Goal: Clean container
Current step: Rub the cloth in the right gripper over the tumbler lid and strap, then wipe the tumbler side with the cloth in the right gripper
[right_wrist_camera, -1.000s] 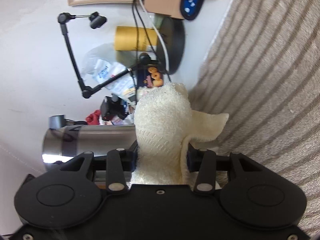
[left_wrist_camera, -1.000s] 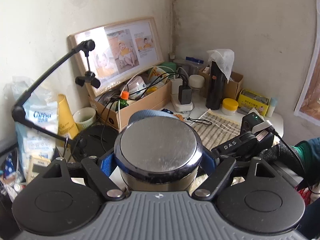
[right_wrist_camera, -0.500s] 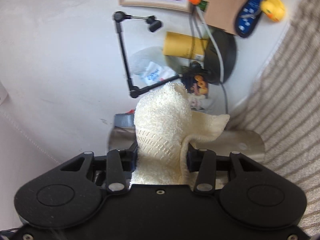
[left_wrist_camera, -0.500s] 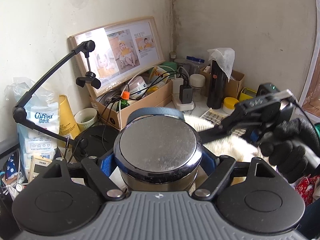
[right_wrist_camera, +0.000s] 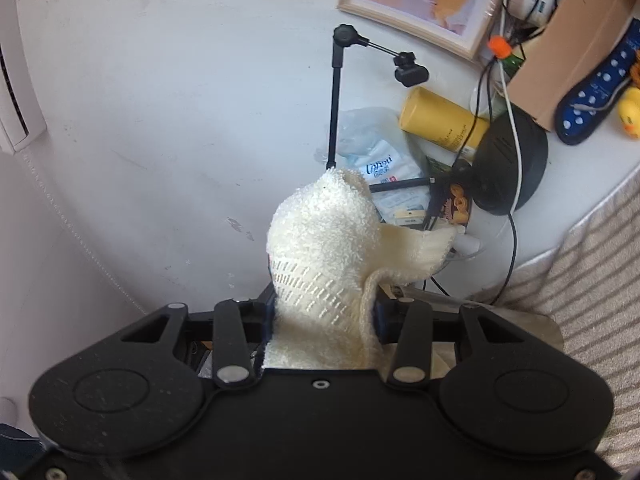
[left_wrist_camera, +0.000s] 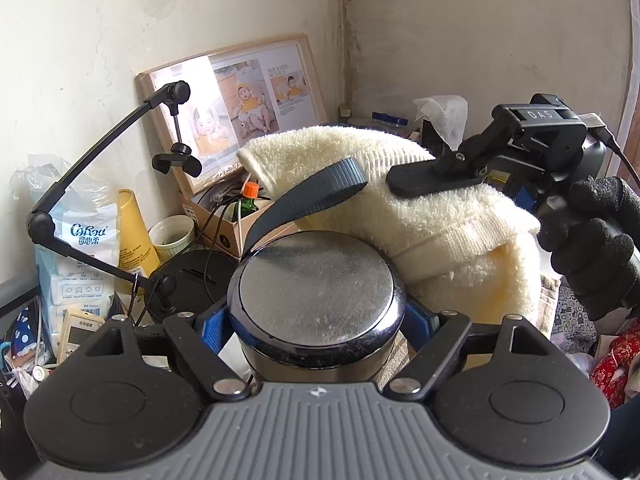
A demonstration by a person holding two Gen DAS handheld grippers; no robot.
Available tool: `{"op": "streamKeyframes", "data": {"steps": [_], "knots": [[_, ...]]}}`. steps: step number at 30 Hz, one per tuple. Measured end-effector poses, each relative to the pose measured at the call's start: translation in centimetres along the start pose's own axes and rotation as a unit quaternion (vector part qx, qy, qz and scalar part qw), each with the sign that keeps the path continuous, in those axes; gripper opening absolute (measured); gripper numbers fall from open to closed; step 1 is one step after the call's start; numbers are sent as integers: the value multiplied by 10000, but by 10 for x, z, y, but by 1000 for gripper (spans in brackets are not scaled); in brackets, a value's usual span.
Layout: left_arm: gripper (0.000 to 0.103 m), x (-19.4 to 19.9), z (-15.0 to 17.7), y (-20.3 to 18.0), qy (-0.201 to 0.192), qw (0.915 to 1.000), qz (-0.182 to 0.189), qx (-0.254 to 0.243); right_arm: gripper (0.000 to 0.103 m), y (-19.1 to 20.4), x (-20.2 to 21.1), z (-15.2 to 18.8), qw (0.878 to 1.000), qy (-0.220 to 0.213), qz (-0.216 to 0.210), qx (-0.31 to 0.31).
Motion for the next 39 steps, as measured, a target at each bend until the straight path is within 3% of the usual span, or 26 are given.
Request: {"op": "streamKeyframes", "data": {"steps": [17,39], "knots": [[83,1,1,-2,71,9999,-85,49,43,-69,-22,26,9955,273,383,-819],[83,-1,-1,-3,172,9998,-107,59,43,-172,-59,64,9739,849,1153,-1763]]}}
Point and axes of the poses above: each gripper's, at about its wrist camera, not at the fingertips, and x roughly against the way its jaws point, y to its left, z to its underside, the point moved 8 cm from there along -x, roughly the way its jaws point, and after that the axes turned 13 degrees about z, right-handed, at the moved point
